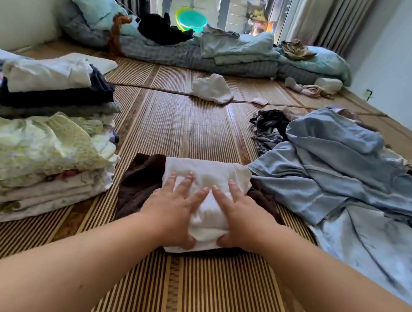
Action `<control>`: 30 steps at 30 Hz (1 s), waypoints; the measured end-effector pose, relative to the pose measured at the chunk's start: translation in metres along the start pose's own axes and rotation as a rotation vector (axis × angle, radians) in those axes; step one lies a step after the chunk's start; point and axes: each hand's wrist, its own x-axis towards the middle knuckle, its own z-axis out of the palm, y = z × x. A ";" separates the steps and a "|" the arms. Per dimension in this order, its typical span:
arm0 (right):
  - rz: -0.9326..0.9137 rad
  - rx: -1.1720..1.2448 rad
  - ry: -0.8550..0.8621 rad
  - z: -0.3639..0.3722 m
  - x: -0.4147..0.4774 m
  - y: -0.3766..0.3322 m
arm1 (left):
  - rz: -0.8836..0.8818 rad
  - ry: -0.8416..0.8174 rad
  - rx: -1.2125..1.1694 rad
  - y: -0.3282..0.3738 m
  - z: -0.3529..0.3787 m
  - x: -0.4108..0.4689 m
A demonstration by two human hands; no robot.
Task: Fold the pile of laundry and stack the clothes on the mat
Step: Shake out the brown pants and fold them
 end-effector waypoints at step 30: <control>-0.013 0.108 0.480 -0.070 0.144 0.060 | -0.126 0.138 -0.076 -0.020 -0.073 0.175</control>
